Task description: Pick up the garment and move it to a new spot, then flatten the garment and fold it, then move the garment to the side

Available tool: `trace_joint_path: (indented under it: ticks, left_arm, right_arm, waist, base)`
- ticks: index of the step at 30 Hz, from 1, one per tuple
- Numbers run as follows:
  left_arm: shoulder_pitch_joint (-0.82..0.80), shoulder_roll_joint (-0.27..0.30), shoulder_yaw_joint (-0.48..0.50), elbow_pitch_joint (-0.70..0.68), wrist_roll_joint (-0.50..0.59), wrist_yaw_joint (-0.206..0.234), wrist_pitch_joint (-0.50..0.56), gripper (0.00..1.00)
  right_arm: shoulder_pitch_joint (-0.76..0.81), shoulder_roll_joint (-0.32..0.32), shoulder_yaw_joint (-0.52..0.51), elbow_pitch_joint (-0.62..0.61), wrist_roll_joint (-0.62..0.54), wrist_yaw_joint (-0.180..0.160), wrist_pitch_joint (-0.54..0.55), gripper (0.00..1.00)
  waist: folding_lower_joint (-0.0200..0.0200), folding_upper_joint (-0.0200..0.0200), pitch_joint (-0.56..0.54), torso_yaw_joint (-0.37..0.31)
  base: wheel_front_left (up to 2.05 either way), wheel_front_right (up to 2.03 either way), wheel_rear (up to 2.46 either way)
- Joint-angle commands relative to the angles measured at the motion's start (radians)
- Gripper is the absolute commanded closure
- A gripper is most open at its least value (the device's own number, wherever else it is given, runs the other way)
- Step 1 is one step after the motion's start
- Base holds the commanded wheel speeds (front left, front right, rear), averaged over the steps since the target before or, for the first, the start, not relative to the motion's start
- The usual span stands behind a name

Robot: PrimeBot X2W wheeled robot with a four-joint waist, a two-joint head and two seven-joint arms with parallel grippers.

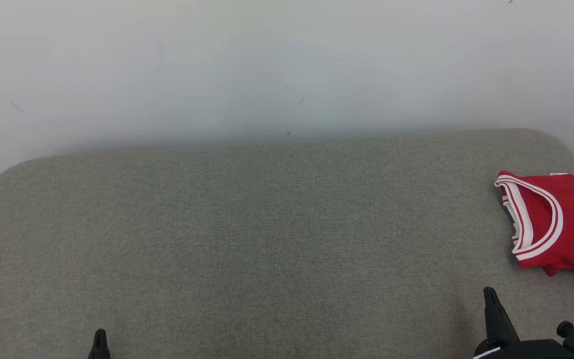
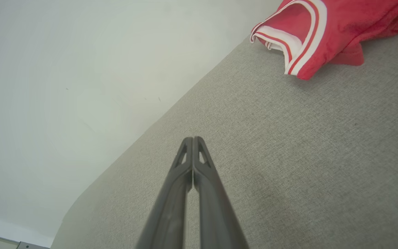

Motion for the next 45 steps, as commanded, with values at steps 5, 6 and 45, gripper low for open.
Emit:
trace_joint_path:
  ticks: [5, 6, 45]
  left_arm:
    - [-0.038, 0.005, 0.001, -0.012, -0.089, -0.005, 0.021, 1.00]
    - [-0.043, 0.005, 0.001, -0.011, -0.115, -0.006, 0.027, 1.00]
    - [-0.117, 0.006, 0.003, -0.004, -0.509, -0.024, 0.132, 1.00]
  right_arm:
    - [-0.032, 0.003, -0.012, -0.019, 0.095, -0.001, 0.023, 1.00]
    - [-0.035, 0.004, -0.014, -0.021, 0.119, -0.001, 0.029, 1.00]
    - [-0.073, 0.022, -0.054, -0.047, 0.521, -0.001, 0.132, 1.00]
  waist:
    - [0.0000, 0.0000, 0.003, 0.002]
    - [0.0000, 0.0000, 0.004, 0.003]
    - [0.0000, 0.0000, 0.025, 0.019]
  base:
    - [0.00, 0.00, 0.00]
    - [0.00, 0.00, 0.00]
    - [0.00, 0.00, 0.00]
